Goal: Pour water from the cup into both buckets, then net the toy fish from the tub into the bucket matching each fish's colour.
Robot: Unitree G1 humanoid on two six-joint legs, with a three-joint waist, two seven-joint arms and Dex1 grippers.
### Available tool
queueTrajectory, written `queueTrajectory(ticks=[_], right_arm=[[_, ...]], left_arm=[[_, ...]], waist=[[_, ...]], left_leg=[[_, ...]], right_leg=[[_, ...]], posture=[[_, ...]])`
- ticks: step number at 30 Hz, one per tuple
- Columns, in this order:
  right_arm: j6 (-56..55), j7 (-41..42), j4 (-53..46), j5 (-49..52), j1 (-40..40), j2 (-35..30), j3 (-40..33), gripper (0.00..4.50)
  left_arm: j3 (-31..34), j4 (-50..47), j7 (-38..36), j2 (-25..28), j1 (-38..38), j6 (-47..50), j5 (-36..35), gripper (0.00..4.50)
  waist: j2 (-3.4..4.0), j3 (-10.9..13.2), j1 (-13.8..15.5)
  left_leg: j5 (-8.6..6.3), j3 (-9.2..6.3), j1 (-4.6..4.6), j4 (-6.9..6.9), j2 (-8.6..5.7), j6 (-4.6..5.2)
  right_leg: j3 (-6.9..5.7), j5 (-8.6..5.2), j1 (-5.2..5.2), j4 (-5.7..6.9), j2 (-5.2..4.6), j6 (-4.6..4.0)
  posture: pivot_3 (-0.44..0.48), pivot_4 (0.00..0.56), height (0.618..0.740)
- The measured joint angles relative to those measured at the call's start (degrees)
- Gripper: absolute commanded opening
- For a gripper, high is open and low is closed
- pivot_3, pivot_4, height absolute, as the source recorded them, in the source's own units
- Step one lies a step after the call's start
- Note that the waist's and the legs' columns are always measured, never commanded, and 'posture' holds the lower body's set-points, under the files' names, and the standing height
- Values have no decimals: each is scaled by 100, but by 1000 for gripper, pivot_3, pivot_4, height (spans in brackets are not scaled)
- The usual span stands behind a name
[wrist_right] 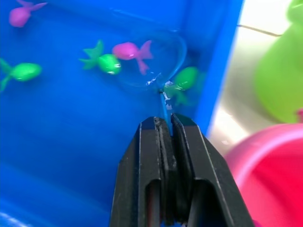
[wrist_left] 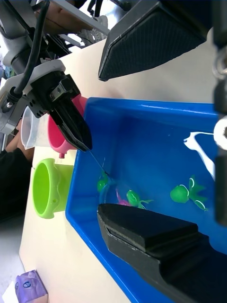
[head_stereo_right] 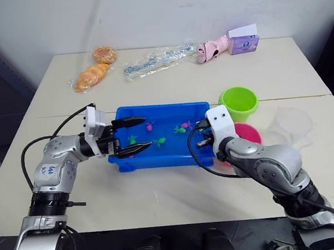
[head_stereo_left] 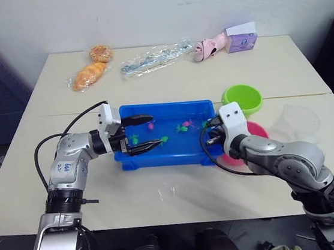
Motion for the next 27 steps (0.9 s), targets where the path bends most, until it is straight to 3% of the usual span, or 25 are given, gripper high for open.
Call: queueTrajectory(ticks=[14,27], right_arm=[[-99,1230,-146,-1179,80,252,-3,0],[-421,2375,-281,-2233,220,27,161,0]], left_arm=[[8,-164,43,121,133,113,-22,4461],[12,-165,42,144,176,113,-25,4461]], waist=[[0,0,3],[0,0,6]], left_leg=[[0,0,0,-2,0,0],[0,0,1,-3,-1,0]], right_leg=[[0,0,-1,0,0,0],[0,0,-1,-1,0,0]], posture=[[0,150,740],[0,150,740]])
